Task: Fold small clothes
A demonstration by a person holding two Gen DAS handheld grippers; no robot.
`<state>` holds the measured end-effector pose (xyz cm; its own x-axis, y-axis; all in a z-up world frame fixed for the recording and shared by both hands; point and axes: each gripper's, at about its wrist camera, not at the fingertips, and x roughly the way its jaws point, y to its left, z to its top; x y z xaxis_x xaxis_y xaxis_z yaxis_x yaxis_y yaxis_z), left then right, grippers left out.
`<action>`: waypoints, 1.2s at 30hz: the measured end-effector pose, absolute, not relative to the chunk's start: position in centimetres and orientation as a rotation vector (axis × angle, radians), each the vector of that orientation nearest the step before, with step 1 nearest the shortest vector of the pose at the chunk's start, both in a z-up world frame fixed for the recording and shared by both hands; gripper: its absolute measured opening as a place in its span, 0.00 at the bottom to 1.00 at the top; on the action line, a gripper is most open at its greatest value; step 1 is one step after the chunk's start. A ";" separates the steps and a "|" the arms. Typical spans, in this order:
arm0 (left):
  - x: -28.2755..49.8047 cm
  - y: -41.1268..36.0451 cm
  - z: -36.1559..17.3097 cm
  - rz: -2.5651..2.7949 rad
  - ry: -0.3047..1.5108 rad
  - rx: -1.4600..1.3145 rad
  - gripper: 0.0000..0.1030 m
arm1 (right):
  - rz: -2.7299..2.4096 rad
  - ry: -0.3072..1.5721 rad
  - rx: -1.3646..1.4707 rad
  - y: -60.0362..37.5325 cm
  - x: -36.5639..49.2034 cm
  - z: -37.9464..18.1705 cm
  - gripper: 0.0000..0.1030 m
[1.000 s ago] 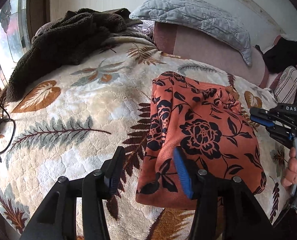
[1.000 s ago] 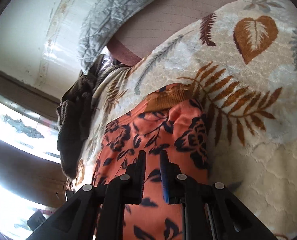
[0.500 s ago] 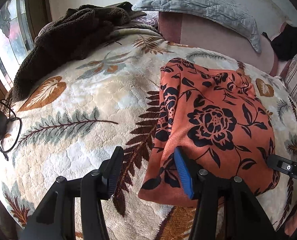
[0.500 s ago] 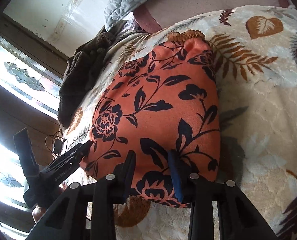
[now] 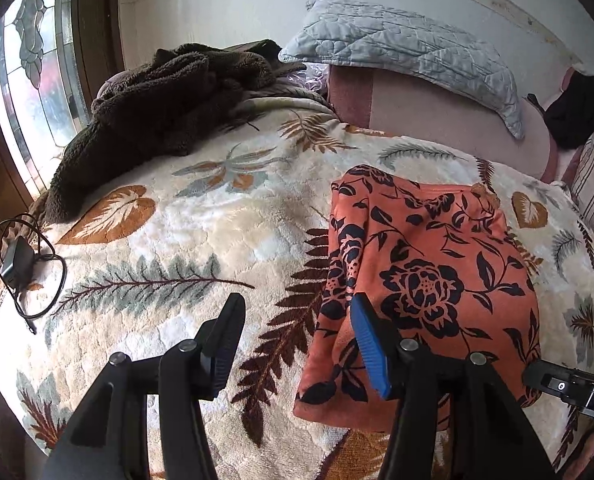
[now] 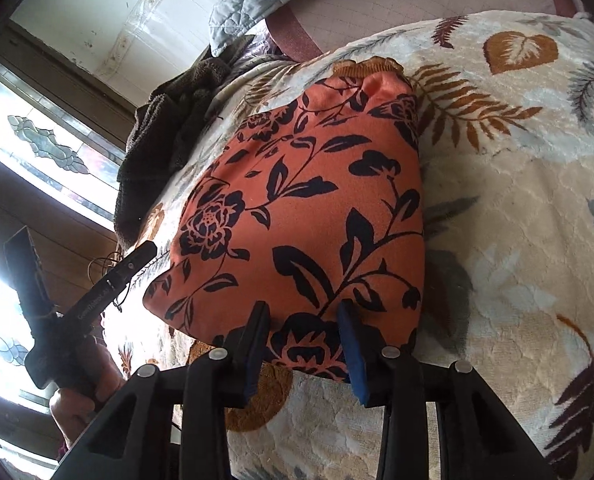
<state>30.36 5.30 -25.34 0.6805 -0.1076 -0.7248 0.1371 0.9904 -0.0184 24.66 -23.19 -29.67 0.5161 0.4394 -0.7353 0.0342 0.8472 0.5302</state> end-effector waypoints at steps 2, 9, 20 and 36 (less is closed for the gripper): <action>30.2 5.3 -25.2 -0.138 0.799 0.045 0.54 | 0.258 1.011 0.485 -22.8 24.7 -29.5 0.38; 30.4 4.9 -25.1 -0.139 0.792 0.050 0.54 | 0.271 1.025 0.506 -23.2 25.1 -28.9 0.38; 31.0 4.4 -25.4 -0.135 0.797 0.070 0.54 | 0.243 1.010 0.526 -23.3 27.3 -29.3 0.40; 32.1 5.8 -25.9 -0.180 0.830 -0.055 0.85 | 0.227 0.957 0.680 -27.8 26.7 -28.5 0.68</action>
<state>32.09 5.82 -25.94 0.6608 -0.1805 -0.7285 0.1377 0.9833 -0.1188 26.75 -27.81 -28.46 0.5713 0.4652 -0.6761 0.1114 0.7722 0.6255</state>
